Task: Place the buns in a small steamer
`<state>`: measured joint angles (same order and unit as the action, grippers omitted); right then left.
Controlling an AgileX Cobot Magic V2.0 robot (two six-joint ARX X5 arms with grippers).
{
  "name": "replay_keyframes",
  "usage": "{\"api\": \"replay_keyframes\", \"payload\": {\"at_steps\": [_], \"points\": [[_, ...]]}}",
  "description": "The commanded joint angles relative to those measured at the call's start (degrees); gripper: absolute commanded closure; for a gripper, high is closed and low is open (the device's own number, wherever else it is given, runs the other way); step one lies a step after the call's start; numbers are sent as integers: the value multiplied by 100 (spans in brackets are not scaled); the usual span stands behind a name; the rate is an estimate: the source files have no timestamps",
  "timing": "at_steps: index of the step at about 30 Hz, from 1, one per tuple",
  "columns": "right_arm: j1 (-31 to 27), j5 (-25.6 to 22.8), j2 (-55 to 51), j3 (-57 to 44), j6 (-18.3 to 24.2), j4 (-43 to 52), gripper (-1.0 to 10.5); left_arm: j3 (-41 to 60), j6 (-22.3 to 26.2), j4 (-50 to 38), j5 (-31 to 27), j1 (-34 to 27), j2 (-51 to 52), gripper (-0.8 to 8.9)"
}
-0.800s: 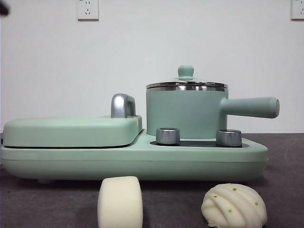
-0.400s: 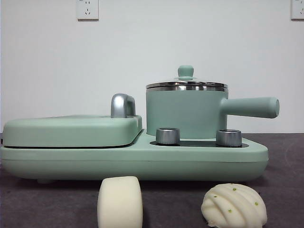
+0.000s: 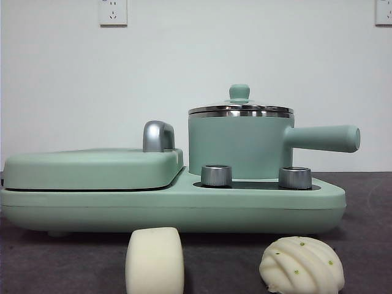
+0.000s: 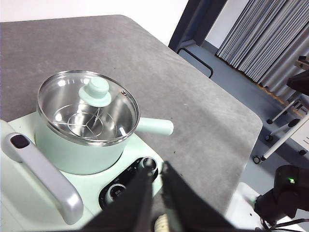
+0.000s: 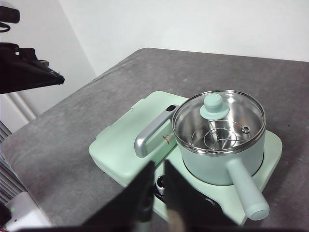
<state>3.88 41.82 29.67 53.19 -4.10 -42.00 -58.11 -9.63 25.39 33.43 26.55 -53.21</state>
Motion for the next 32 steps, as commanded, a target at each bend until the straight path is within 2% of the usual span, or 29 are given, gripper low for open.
{"api": "replay_keyframes", "payload": {"at_steps": [1, 4, 5, 7, 23, 32], "points": [[17, -9, 20, 85, 87, 33, 751, -131, 140, -81, 7, 31, -42, 586], [15, -90, 22, 85, 87, 35, 552, -131, 142, -94, -138, 31, -42, 351], [15, -155, 22, 85, 87, 35, 505, -131, 144, -96, -162, 31, -42, 296], [15, -197, 22, 85, 87, 33, 450, -131, 142, -98, -170, 31, -42, 247], [15, -195, 20, 85, 20, 37, 442, -396, -28, -15, -170, 35, -417, 250], [15, -173, 20, 85, -42, 35, 442, -1784, 173, 1130, -170, 52, -1759, 250]]}}
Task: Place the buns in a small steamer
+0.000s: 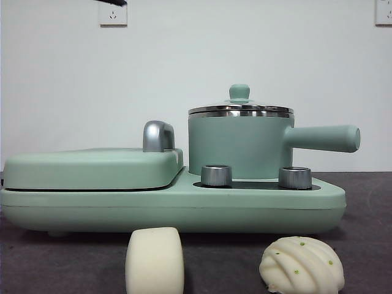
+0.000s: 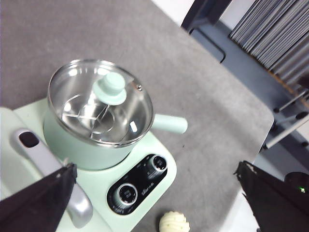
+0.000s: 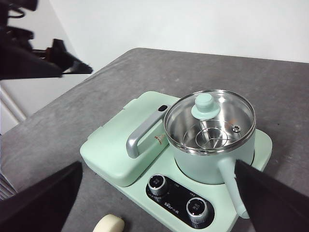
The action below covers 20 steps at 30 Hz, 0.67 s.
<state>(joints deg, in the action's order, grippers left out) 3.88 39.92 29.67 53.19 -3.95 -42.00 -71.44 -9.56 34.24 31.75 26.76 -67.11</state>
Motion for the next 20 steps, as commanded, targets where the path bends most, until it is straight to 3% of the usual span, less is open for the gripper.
{"api": "replay_keyframes", "payload": {"at_steps": [1, 13, 20], "points": [[15, 17, 20, 85, -57, 35, 442, -640, 188, 398, -2, 33, -544, 250], [15, 13, 20, 85, -52, 35, 442, -3112, 479, 1993, -94, 46, -2669, 251], [15, 13, 22, 85, -44, 35, 442, -4951, 719, 3233, -905, 264, -3932, 252]]}}
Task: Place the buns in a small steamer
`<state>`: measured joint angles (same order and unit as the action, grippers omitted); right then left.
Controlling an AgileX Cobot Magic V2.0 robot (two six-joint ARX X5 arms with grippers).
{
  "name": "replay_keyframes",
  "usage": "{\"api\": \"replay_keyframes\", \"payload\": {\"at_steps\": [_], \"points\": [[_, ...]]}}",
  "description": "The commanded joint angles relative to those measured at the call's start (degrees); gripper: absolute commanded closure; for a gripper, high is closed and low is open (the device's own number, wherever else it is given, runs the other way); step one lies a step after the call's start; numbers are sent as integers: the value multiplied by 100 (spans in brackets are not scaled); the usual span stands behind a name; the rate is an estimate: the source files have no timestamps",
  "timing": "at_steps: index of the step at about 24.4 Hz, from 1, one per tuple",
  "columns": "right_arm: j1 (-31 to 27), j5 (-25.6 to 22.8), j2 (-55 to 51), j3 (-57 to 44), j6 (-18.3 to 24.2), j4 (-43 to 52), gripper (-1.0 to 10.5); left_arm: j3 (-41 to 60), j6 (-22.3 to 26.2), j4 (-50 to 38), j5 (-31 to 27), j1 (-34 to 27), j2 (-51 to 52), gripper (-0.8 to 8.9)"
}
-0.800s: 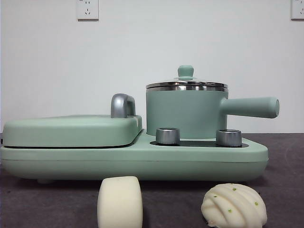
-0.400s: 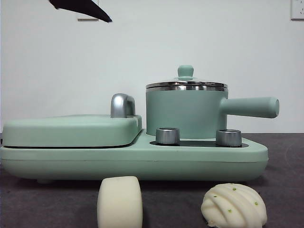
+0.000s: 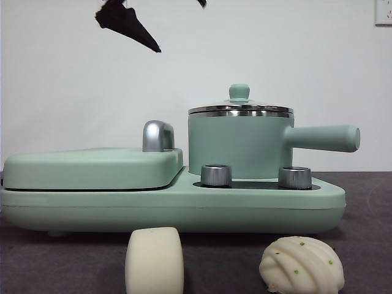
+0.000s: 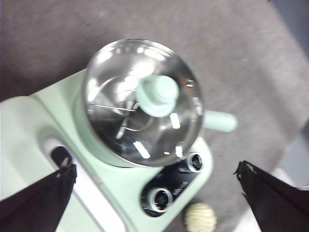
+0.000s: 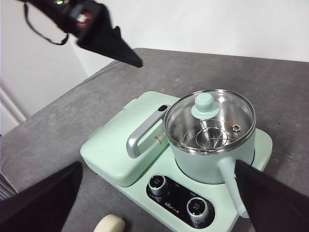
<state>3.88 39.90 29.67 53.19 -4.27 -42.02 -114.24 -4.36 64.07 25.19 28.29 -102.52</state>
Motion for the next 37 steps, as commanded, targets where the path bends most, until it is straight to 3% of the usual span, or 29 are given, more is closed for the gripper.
{"api": "replay_keyframes", "payload": {"at_steps": [1, 8, 14, 19, 26, 34, 37], "points": [[15, 15, 22, 85, 2, 39, 442, -968, 201, 387, -382, 166, -592, 252], [15, 15, 22, 85, 35, 39, 442, -2135, 289, 688, -636, 487, -1598, 253], [15, 13, 22, 85, 63, 37, 442, -2201, 1174, 636, -1040, 787, -1993, 254], [15, 13, 22, 85, 70, 37, 442, -2201, 1272, 345, -1082, 977, -2267, 265], [15, 13, 22, 85, 70, 37, 442, -2201, 1338, 258, -1497, 1121, -2321, 417], [15, 9, 22, 85, 70, 37, 442, -2201, 1397, 162, -1499, 1211, -2546, 490], [15, -118, 22, 85, 68, 35, 442, -2201, 1399, 118, -1508, 1213, -2566, 598]]}}
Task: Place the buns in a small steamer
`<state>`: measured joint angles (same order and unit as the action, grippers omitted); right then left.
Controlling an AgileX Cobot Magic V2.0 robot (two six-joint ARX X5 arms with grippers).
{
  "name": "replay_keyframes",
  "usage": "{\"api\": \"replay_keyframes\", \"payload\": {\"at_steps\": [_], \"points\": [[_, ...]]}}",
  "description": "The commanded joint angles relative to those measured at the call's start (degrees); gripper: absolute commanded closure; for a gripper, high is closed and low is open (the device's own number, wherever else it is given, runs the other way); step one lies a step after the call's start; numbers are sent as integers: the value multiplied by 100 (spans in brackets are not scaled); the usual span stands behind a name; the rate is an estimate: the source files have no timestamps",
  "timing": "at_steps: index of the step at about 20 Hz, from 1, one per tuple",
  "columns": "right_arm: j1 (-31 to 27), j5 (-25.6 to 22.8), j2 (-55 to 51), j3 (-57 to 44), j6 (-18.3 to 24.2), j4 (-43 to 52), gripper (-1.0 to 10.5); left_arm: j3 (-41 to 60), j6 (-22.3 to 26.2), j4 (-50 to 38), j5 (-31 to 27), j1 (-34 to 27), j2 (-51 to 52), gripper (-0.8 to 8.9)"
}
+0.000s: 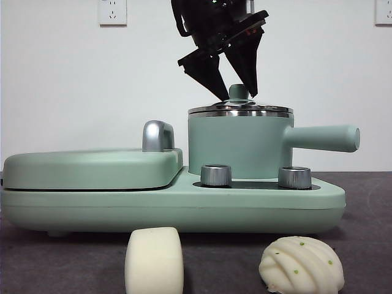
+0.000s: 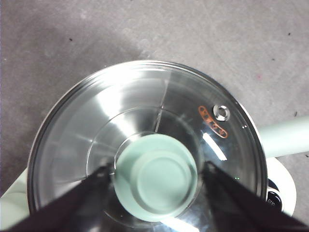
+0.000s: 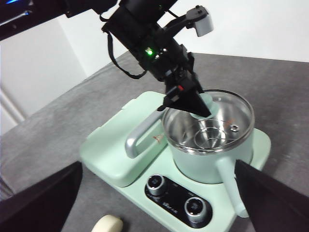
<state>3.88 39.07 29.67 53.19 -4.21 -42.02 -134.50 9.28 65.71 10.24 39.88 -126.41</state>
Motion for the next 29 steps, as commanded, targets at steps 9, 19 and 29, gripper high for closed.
{"api": "replay_keyframes", "payload": {"at_steps": [9, 19, 29], "points": [[15, -33, 22, 85, 61, 35, 442, -240, 55, 26, -42, 63, -175, 695], [28, 308, 503, 116, -409, -96, 442, -1720, -409, 1163, -428, -76, -153, 696], [2232, -988, 2347, 981, -992, -734, 443, -1888, -619, 1403, -428, -1075, 225, 695]]}}
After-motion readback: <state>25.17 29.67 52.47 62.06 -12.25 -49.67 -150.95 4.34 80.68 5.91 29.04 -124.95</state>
